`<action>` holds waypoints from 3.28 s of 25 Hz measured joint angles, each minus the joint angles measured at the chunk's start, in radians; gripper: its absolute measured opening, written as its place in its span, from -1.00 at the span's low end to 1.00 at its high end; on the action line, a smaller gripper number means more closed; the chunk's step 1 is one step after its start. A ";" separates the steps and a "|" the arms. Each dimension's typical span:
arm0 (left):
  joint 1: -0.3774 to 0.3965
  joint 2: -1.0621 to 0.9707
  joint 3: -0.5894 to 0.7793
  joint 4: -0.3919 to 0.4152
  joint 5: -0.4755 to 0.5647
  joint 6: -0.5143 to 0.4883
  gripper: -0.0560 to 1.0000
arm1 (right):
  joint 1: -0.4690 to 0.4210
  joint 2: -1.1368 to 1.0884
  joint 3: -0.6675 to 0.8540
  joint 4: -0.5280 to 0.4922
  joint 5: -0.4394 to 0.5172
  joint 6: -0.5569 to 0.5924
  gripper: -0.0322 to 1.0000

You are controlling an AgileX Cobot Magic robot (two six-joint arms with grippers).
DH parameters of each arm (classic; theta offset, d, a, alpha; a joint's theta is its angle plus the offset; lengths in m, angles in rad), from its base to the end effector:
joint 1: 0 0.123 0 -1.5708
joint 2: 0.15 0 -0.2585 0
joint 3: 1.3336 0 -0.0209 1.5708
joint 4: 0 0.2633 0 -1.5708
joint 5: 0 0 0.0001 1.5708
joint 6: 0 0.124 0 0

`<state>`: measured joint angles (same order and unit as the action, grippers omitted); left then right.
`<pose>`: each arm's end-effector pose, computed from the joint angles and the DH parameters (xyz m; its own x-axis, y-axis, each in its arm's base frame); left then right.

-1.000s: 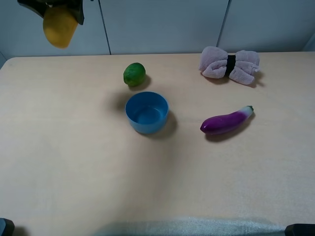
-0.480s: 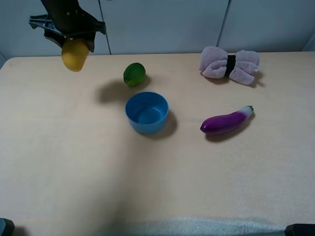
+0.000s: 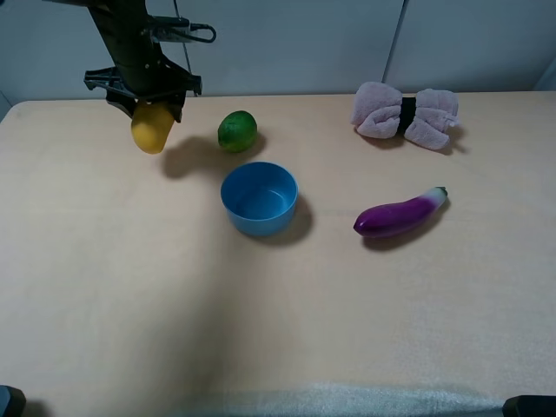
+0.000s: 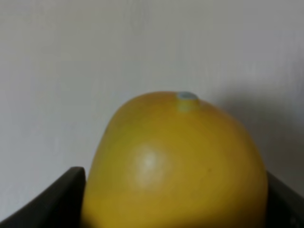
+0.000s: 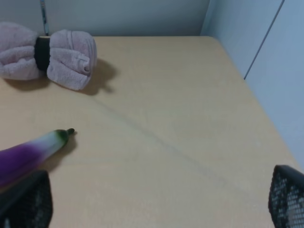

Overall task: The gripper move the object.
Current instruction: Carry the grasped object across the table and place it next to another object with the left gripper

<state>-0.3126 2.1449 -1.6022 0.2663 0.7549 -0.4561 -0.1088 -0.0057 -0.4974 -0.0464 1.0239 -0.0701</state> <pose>0.4463 -0.1207 0.1062 -0.9160 0.0303 -0.4000 0.0038 0.9977 0.0670 0.0628 -0.0118 0.2720 -0.4290 -0.0477 -0.9021 0.1043 0.9893 -0.1020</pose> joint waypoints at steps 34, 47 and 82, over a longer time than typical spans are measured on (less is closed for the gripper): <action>-0.026 0.177 -0.166 -0.076 -0.052 -0.004 0.48 | 0.000 0.000 0.000 0.000 0.000 0.000 0.41; -0.026 0.195 -0.173 -0.058 -0.063 -0.004 0.48 | 0.000 0.000 0.000 0.000 0.000 0.000 0.41; -0.026 0.192 -0.196 -0.031 -0.044 0.044 0.56 | 0.000 0.000 0.000 0.000 0.000 0.000 0.41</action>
<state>-0.3382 2.3372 -1.7981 0.2352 0.7106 -0.4120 -0.1088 -0.0057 -0.4974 -0.0464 1.0239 -0.0701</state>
